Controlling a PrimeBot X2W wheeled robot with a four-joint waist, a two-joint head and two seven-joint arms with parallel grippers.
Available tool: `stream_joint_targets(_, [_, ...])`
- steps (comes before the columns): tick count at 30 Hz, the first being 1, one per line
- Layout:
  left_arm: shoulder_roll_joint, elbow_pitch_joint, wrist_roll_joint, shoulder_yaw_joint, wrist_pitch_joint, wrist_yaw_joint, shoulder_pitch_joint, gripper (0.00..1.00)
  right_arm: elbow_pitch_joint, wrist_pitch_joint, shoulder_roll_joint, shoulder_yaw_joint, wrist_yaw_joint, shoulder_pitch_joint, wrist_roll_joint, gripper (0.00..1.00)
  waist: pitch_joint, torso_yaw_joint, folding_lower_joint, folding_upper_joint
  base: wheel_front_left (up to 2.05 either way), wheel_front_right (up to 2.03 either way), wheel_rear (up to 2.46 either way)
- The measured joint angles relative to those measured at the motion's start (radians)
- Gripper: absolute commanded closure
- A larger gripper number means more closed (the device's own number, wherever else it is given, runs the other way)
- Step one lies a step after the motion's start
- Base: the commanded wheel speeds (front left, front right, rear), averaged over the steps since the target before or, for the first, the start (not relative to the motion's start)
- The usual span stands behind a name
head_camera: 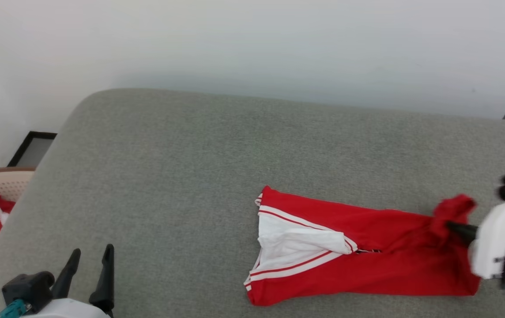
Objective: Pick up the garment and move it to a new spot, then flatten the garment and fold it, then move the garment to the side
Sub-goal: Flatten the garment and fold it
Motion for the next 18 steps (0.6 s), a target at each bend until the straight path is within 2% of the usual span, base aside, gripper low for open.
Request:
stream_joint_targets(4, [-0.009,-0.004,0.001,-0.007,0.001,-0.005,-0.007,0.00,-0.058,0.013,0.069,0.059,0.000,0.000,0.008,1.00,-0.008,0.022,0.0000,0.0000,0.00,0.00,0.00])
stream_joint_targets(9, [-0.025,0.003,0.010,-0.032,0.008,-0.015,-0.036,0.00,-0.048,-0.006,0.153,0.142,0.000,-0.047,-0.011,1.00,-0.011,0.061,0.0000,0.0000,0.00,0.00,0.00])
stream_joint_targets(18, [-0.061,0.042,0.026,-0.072,0.018,-0.049,-0.102,0.00,0.119,-0.081,0.263,0.271,0.000,-0.156,-0.025,1.00,-0.001,0.143,0.0000,0.0000,0.00,0.00,0.00])
